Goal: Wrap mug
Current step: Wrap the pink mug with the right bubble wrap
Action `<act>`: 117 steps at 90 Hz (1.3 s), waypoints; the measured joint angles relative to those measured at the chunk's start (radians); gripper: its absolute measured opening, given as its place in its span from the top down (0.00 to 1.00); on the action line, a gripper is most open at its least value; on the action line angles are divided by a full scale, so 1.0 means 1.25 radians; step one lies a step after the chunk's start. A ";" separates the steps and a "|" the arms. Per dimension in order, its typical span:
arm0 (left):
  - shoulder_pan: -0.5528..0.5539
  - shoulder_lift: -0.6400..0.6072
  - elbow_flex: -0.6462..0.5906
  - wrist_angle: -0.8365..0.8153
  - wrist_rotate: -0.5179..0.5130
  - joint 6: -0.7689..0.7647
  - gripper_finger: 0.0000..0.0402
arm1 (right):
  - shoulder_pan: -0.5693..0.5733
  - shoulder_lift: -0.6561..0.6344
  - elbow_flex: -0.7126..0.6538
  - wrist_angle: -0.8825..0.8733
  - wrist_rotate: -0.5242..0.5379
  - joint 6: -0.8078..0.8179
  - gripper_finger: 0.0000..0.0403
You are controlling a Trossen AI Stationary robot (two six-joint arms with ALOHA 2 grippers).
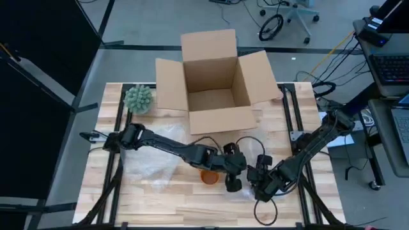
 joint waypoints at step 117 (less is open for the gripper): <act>-0.005 0.149 0.001 0.231 0.180 -0.006 1.00 | 0.021 -0.001 0.049 -0.058 -0.032 0.001 0.40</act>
